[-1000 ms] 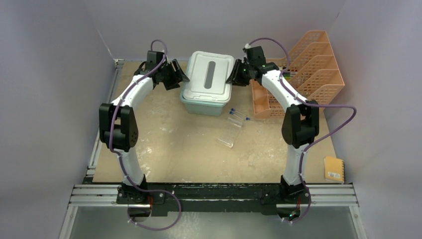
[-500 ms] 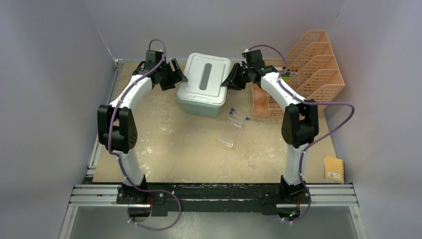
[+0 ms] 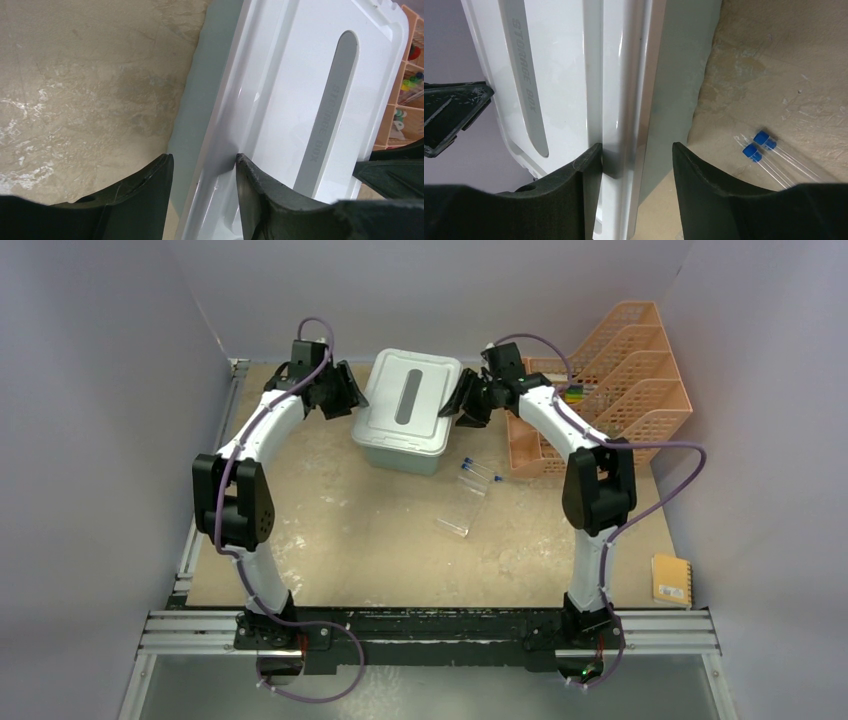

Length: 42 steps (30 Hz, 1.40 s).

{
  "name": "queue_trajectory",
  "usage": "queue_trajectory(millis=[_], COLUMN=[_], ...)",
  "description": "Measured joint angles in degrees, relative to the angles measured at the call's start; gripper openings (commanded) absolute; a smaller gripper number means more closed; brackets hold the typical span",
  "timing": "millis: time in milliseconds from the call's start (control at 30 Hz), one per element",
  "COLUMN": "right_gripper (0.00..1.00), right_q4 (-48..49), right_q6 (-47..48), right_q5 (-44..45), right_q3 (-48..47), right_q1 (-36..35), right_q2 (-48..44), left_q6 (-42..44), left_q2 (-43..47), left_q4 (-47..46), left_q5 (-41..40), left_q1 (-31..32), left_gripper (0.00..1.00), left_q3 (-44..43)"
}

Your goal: Organize the chemistry lab equipment

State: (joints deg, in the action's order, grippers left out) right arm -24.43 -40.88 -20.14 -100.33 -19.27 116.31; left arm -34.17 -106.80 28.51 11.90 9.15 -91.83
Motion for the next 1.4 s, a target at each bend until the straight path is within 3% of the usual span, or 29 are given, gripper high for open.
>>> queue_trajectory(millis=[467, 567, 733, 833, 1200, 1400], right_gripper=[0.42, 0.49, 0.71, 0.77, 0.76, 0.76], right_q4=[-2.82, -2.54, -0.52, 2.10, 8.00, 7.91], right_q6=[3.74, 5.14, 6.40, 5.99, 9.14, 11.37], right_q5=[4.02, 2.64, 1.18, 0.00, 3.08, 4.61], right_q3=[-4.09, -6.56, -8.00, -8.00, -2.36, -1.62], right_q1=[-1.25, -1.42, -2.03, -2.67, -1.92, -1.36], right_q2=[1.22, 3.13, 4.52, 4.09, -11.54, -11.78], left_q6=[0.33, 0.11, -0.70, -0.76, 2.69, 5.05], left_q2=[-2.27, -2.27, -1.90, -1.40, -1.20, -1.44], left_q4=[1.79, 1.99, 1.16, 0.50, 5.44, 5.05], left_q5=[0.92, 0.68, 1.42, 2.36, -2.40, 0.55], left_q1=[0.11, -0.28, -2.99, -5.55, -15.89, -14.36], left_gripper=[0.31, 0.29, 0.28, 0.28, 0.38, 0.41], left_q3=[-2.38, -2.38, -1.31, 0.04, 1.53, 1.27])
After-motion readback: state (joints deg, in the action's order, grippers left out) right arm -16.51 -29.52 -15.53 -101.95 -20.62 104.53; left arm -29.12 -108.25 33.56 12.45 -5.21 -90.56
